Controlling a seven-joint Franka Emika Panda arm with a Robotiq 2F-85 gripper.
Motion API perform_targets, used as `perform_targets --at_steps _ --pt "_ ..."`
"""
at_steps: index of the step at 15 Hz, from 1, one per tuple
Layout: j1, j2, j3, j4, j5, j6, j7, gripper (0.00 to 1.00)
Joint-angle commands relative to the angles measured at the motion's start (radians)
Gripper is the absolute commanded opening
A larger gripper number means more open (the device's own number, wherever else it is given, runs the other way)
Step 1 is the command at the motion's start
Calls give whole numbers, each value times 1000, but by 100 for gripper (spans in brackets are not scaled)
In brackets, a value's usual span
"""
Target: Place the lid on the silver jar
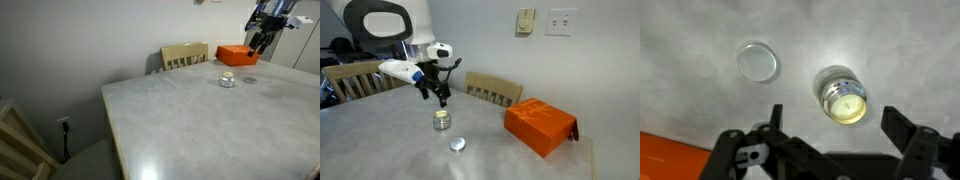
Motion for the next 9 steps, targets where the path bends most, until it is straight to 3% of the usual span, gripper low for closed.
perform_targets --at_steps 1,5,9 --pt "-83 90 35 47 101 31 -72 100" --pt "-157 212 78 158 182 0 -168 100" --pt "-160 321 79 275 114 -27 -101 100"
